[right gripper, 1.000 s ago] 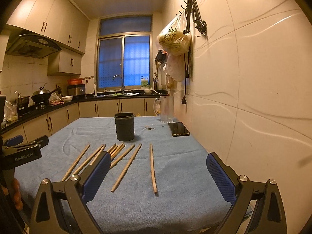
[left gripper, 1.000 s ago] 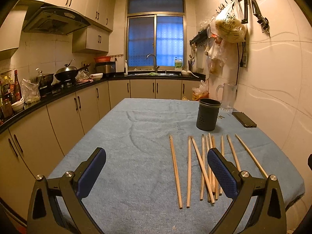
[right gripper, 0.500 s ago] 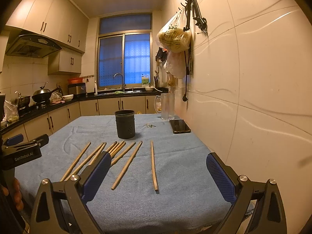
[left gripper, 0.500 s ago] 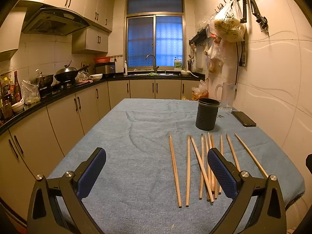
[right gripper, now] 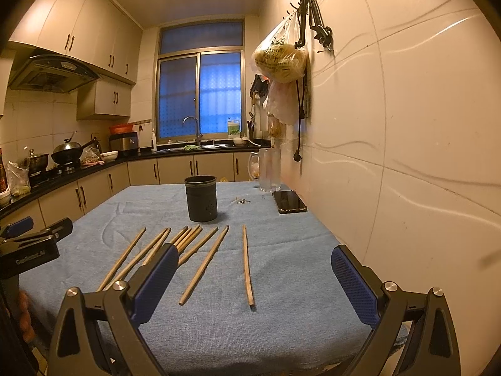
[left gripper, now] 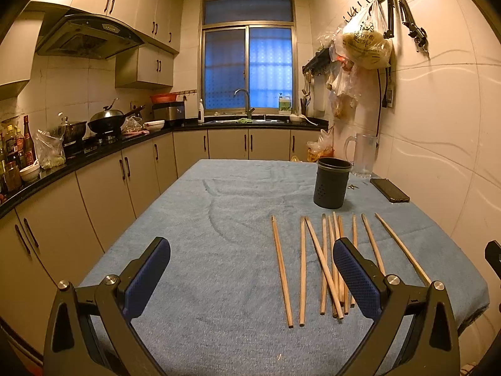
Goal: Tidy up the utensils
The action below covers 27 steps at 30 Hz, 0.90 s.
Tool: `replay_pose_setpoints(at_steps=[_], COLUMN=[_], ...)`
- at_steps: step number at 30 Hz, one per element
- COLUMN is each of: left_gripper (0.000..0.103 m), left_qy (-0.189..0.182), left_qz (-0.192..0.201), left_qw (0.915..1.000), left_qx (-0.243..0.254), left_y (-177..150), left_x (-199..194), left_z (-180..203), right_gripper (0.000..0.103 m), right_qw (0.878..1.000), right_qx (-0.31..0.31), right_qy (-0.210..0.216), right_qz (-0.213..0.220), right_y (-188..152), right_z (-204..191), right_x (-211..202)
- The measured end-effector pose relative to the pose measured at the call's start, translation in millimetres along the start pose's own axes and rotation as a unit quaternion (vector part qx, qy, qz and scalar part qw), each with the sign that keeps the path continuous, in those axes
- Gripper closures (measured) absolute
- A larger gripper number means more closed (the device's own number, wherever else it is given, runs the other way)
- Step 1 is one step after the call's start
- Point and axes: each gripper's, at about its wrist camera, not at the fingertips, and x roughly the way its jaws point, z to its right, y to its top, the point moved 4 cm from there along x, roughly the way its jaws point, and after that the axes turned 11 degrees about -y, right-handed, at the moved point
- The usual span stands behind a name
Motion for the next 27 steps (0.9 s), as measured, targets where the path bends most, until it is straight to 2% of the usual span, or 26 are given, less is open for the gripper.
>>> replay_pose_setpoints(at_steps=[9,19,22,27], left_gripper=[0.000,0.000,0.000,0.000], left_qy=[0.001,0.007,-0.003,0.003], left_qz=[-0.004,-0.031,-0.045,-0.078], left_qw=[1.0000,0.9995,0.9989,0.9967], left_qx=[0.002,-0.003,-0.013,-0.022], left_y=[0.9,-0.4,-1.4,-5.3], left_x=[1.1,20.0,27.8,45.4], left_z=[-1.9,-6.1,-8.4,-14.6], right_gripper=[0.004,0.004,0.004,0.004], right_qw=[1.000,1.000,0.999,0.997], right_qx=[-0.007,-0.019,-0.031,-0.039], right_qy=[0.003,0.008,0.007,0.010], right_qz=[-0.007,-0.021,-0.033,-0.061], right_y=[2.6,15.1,15.6,15.5], right_z=[-1.7,-5.6,-9.5,-11.7], right_x=[10.2,33.0,42.1,62.1])
